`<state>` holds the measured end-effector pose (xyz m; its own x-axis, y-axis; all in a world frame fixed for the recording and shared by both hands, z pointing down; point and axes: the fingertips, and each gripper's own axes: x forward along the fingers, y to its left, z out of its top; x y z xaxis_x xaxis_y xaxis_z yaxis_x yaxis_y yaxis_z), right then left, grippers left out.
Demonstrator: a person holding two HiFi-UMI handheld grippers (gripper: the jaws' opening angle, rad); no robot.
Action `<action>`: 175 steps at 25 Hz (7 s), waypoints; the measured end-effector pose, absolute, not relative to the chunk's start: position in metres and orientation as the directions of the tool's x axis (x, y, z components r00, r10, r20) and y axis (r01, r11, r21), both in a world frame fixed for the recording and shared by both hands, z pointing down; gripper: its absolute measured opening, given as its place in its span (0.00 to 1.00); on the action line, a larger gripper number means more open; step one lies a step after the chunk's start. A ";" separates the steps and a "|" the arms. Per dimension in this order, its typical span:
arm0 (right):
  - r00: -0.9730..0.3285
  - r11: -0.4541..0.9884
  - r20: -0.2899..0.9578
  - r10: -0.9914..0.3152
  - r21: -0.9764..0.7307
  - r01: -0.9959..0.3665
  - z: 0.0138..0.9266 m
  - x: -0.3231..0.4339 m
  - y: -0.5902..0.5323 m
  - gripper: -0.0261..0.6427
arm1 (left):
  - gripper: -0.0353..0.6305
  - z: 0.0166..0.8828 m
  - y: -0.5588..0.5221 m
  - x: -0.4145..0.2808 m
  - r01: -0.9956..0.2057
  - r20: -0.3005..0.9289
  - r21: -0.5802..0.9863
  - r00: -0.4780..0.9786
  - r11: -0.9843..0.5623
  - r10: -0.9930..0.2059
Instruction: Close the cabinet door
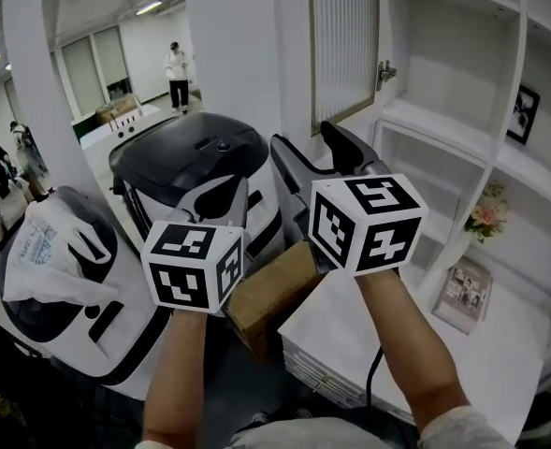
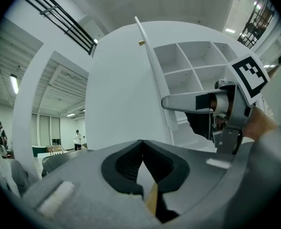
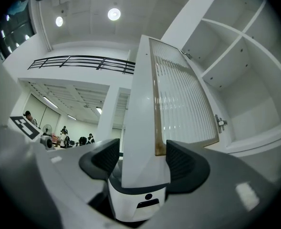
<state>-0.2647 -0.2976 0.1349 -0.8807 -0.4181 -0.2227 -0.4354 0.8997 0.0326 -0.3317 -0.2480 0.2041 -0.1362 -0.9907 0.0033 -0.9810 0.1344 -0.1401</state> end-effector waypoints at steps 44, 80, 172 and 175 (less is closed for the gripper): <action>-0.843 0.868 -0.218 -0.492 -0.045 -0.495 0.133 -0.232 -0.295 0.38 | 0.05 0.207 -0.266 -0.299 -0.969 -0.005 -0.155 0.195 -0.192 -0.981; -0.843 0.871 -0.228 -0.487 -0.054 -0.488 0.130 -0.131 -0.298 0.24 | 0.05 0.193 -0.300 -0.198 -0.938 -0.034 -0.158 0.317 -0.308 -0.948; -0.642 0.675 -0.246 -0.726 -0.076 -0.734 0.127 0.057 -0.496 0.33 | 0.05 0.195 -0.478 -0.036 -0.895 -0.041 -0.159 0.429 -0.418 -0.902; -0.634 0.668 -0.251 -0.731 -0.076 -0.740 0.127 0.059 -0.502 0.33 | 0.05 0.196 -0.481 -0.036 -0.895 -0.039 -0.159 0.427 -0.416 -0.903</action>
<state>0.0589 -0.5018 0.1266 -0.6344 -0.7311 -0.2511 -0.7401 0.6682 -0.0760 -0.0362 -0.4814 0.1959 0.4270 -0.9034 -0.0393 -0.8953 -0.4162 -0.1587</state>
